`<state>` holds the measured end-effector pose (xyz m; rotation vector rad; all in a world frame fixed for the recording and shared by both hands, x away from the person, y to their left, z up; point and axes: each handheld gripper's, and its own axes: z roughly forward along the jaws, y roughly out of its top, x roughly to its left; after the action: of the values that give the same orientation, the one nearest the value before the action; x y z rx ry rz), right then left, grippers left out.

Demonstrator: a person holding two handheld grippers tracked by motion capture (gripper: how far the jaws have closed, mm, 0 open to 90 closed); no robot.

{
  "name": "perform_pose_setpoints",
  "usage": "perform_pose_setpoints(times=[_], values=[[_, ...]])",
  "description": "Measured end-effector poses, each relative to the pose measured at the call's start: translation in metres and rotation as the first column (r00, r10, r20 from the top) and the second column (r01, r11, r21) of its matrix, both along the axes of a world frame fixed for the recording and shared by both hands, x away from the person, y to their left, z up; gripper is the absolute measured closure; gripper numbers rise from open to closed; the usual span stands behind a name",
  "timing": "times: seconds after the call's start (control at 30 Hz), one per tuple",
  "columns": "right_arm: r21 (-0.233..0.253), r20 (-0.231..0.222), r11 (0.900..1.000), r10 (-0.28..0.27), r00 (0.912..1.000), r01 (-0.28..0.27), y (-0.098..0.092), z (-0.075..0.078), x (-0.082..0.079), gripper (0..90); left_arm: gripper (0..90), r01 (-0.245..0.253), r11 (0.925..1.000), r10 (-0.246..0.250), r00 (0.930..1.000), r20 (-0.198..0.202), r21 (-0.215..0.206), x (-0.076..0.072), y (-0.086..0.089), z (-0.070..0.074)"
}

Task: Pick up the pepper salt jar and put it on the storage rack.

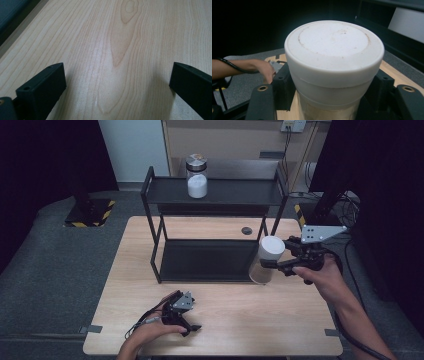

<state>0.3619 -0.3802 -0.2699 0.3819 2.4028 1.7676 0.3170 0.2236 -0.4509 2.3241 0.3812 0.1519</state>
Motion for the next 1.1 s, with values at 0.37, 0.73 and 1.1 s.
perform_pose_setpoints(times=[0.37, 0.73, 1.1], values=[[-0.003, 0.014, 1.0, 0.005, 0.9999, -0.005, 0.01, 0.031, 0.016, 36.1, 0.0, 0.0, 1.0, 0.0, 1.0, 0.0, 0.0, 0.0, 0.0, 0.0], [-0.007, 0.029, 1.0, 0.009, 0.9995, -0.009, 0.021, 0.064, 0.037, 36.1, 0.0, 0.0, 1.0, 0.0, 1.0, -0.001, -0.001, 0.0, 0.0, 0.0], [0.009, 0.027, 1.0, 0.001, 0.9996, -0.001, 0.037, 0.091, 0.06, 36.1, 0.0, 0.0, 1.0, 0.0, 1.0, 0.0, -0.001, 0.0, 0.0, 0.0]])
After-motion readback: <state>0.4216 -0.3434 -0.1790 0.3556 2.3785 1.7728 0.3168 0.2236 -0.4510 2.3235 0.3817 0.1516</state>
